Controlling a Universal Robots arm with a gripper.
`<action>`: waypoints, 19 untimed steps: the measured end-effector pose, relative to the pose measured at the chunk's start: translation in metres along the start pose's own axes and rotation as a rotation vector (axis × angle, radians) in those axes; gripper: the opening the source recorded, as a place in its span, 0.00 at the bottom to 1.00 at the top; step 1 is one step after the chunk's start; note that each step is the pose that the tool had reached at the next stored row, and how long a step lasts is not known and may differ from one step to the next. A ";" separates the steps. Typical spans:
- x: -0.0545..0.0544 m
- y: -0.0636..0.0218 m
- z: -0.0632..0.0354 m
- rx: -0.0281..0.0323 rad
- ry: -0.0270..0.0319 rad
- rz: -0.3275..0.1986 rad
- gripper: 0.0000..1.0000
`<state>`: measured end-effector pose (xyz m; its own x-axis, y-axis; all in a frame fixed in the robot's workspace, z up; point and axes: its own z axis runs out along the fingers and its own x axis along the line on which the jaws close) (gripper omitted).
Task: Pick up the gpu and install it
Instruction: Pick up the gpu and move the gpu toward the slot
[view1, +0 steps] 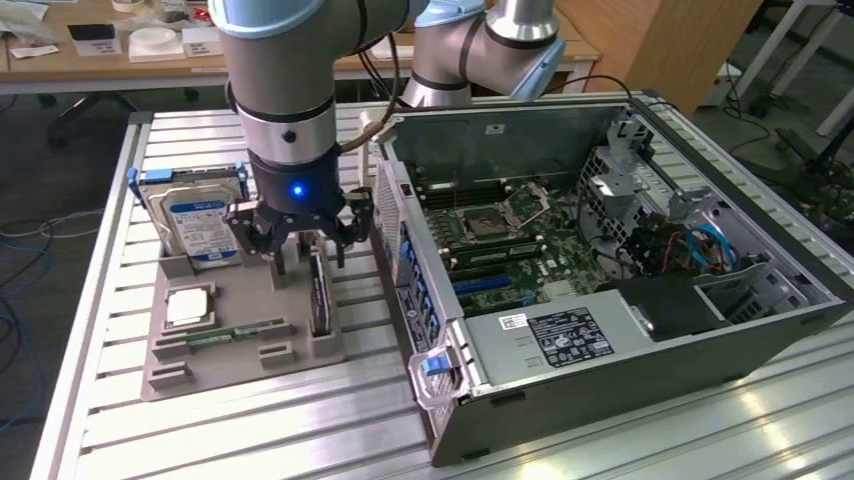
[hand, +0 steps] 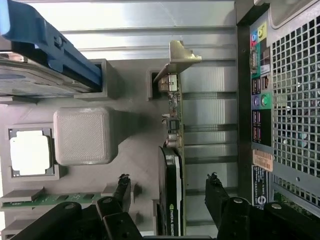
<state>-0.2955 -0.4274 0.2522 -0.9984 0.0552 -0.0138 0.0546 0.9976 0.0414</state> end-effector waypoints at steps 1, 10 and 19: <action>0.000 0.0010 0.0018 0.0000 -0.0001 0.001 0.71; 0.001 0.0047 0.0185 0.0003 -0.0010 0.024 0.71; 0.001 0.0032 0.0336 0.0007 -0.0032 0.056 0.71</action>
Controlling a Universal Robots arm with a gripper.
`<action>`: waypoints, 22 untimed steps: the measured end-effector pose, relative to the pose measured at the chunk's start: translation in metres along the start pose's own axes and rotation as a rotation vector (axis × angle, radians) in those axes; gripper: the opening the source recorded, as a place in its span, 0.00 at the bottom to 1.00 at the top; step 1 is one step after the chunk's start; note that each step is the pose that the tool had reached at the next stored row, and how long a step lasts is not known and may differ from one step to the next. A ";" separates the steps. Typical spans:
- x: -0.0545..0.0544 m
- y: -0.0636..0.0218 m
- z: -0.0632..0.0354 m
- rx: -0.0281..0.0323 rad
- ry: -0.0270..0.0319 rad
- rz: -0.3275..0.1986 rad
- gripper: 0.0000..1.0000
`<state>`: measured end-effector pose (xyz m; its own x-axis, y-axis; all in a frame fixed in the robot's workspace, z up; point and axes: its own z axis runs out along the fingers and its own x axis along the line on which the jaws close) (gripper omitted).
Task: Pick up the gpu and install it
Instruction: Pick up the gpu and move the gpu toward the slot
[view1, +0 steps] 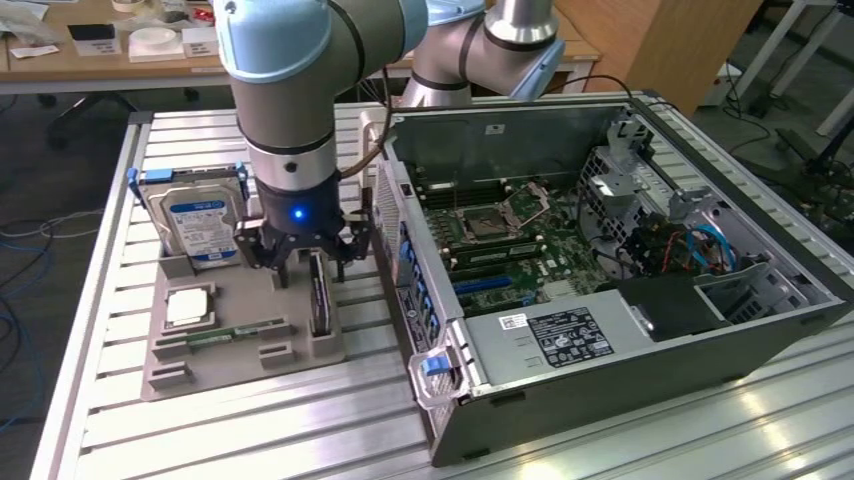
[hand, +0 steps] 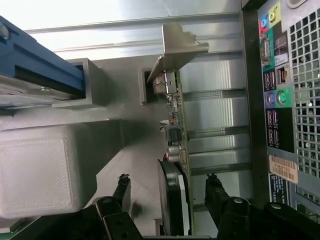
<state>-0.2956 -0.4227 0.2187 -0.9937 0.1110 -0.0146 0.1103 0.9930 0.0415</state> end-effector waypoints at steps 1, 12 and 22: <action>0.000 0.0000 0.0000 0.0000 0.0001 0.000 0.71; 0.000 0.0000 -0.0001 0.0001 0.0002 0.000 0.33; 0.000 0.0010 -0.0238 -0.0007 0.0002 -0.001 0.29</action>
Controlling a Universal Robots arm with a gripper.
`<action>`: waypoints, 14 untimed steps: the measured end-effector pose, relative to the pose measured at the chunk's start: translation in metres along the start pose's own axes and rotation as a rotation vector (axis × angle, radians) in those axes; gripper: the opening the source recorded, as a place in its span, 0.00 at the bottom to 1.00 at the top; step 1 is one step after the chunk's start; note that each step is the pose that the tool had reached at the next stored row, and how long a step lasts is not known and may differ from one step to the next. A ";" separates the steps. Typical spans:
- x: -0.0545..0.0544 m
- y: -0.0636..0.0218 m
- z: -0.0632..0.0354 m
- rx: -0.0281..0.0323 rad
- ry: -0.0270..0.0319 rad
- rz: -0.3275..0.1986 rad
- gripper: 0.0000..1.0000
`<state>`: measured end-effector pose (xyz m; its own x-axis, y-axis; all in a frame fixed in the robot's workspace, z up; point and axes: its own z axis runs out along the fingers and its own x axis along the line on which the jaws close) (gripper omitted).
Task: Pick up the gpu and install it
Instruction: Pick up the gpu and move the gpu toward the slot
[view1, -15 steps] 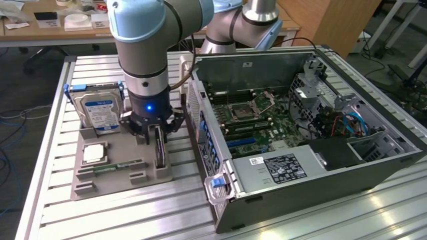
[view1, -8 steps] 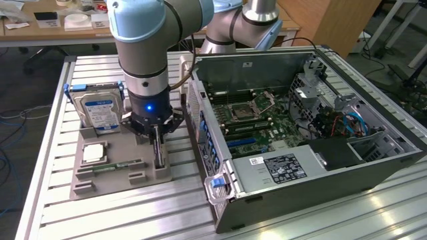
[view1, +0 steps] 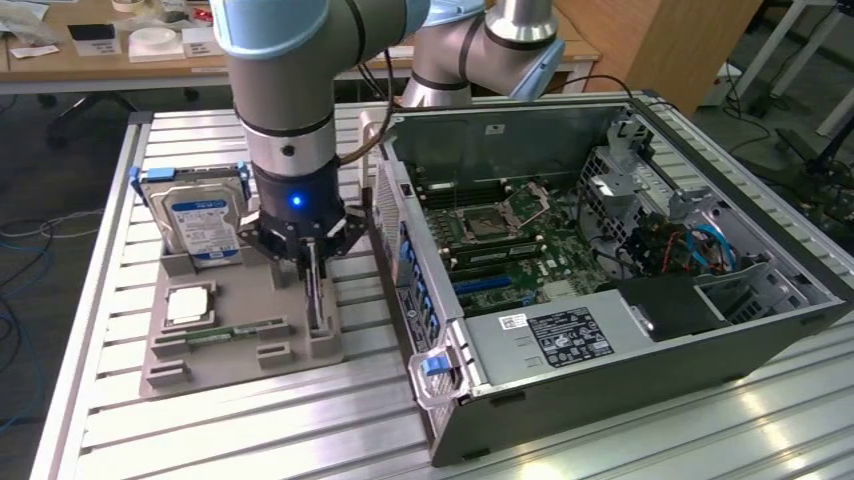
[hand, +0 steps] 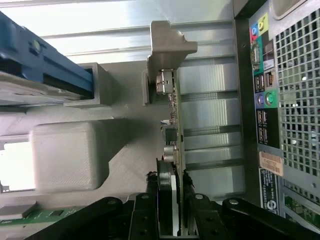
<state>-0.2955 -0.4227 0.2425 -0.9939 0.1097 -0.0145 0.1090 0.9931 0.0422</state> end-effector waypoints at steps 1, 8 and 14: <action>0.000 0.0001 -0.0043 0.0001 0.0002 0.000 0.29; -0.001 0.0015 -0.0357 0.0000 0.0004 0.000 0.29; -0.001 0.0016 -0.0390 -0.0008 0.0005 0.000 0.29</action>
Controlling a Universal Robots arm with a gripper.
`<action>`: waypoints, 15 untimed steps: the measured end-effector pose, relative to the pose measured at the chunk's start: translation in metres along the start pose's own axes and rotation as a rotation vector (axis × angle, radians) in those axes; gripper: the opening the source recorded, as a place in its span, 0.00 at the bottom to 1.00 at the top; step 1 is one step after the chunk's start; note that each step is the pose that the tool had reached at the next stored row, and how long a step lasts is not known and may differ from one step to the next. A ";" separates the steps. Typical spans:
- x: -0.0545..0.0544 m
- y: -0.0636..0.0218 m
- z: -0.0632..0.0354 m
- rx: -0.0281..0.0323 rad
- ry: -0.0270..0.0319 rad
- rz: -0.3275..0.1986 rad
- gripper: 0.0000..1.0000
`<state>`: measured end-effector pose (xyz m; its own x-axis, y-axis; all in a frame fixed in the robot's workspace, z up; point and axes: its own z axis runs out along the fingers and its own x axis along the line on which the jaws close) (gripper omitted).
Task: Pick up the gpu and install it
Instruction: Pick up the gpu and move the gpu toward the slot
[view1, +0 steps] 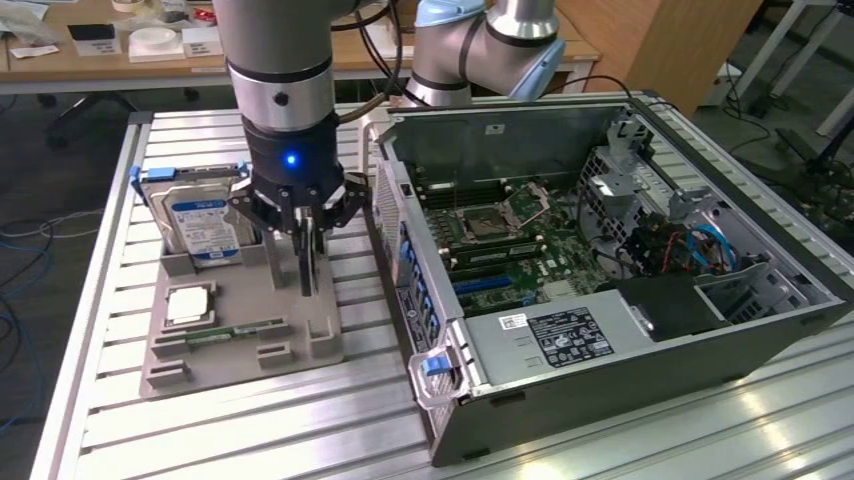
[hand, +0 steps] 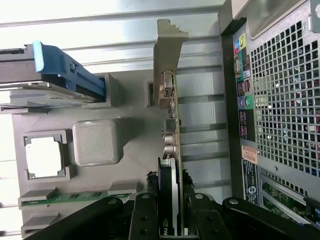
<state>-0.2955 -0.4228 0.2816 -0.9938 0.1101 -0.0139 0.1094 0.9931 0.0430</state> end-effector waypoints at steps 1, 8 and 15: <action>0.000 0.0000 0.0000 0.0000 0.0000 0.000 0.29; 0.000 0.0000 0.0000 0.0000 0.0000 0.000 0.28; 0.000 0.0003 -0.0079 0.0001 0.0000 0.000 0.28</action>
<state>-0.2954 -0.4228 0.2895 -0.9938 0.1100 -0.0139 0.1094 0.9931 0.0430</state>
